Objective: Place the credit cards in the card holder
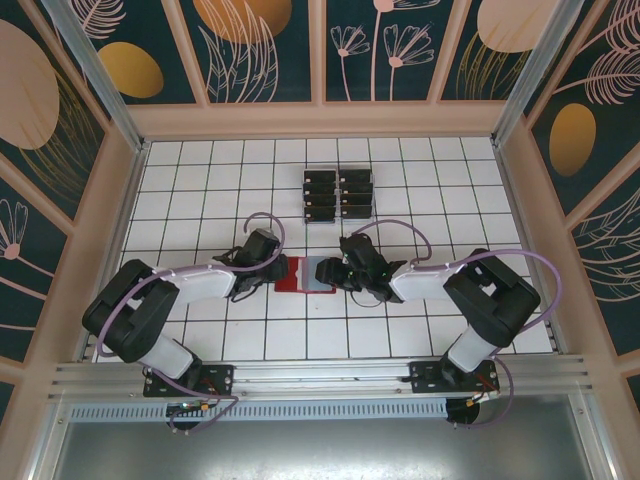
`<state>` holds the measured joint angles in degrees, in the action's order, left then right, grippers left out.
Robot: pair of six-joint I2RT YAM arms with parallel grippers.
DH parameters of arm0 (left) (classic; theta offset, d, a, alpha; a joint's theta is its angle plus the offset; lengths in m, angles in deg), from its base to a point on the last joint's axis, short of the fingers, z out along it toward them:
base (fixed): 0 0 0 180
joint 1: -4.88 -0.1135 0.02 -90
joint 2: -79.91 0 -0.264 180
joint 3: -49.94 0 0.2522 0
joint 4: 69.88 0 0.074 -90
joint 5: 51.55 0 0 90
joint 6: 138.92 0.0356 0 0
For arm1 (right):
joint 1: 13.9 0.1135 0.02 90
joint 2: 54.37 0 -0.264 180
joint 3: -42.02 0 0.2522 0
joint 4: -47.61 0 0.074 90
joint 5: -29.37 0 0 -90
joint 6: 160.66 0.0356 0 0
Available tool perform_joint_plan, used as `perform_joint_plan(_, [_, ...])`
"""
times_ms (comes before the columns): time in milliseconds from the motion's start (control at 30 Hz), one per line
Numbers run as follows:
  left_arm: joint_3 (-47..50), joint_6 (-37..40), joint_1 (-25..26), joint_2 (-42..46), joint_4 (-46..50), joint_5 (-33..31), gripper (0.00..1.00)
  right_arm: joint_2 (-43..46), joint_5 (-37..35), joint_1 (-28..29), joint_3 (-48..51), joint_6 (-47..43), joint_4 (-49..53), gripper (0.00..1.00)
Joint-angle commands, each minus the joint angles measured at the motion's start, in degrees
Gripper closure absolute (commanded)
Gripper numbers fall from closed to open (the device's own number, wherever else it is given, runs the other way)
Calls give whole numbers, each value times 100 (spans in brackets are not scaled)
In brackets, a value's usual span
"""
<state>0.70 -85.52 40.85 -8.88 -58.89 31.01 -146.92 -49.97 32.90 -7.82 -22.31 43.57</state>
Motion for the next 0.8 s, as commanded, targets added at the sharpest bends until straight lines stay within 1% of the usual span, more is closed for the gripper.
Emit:
perform_joint_plan(0, [6, 56, 86, -286, 194, 76, 48, -126, 86, -40, -115, -89, -43, 55])
perform_joint_plan(767, [50, 36, 121, -319, -4, 153, 48, -197, 420, 48, -633, -65, -76, 59])
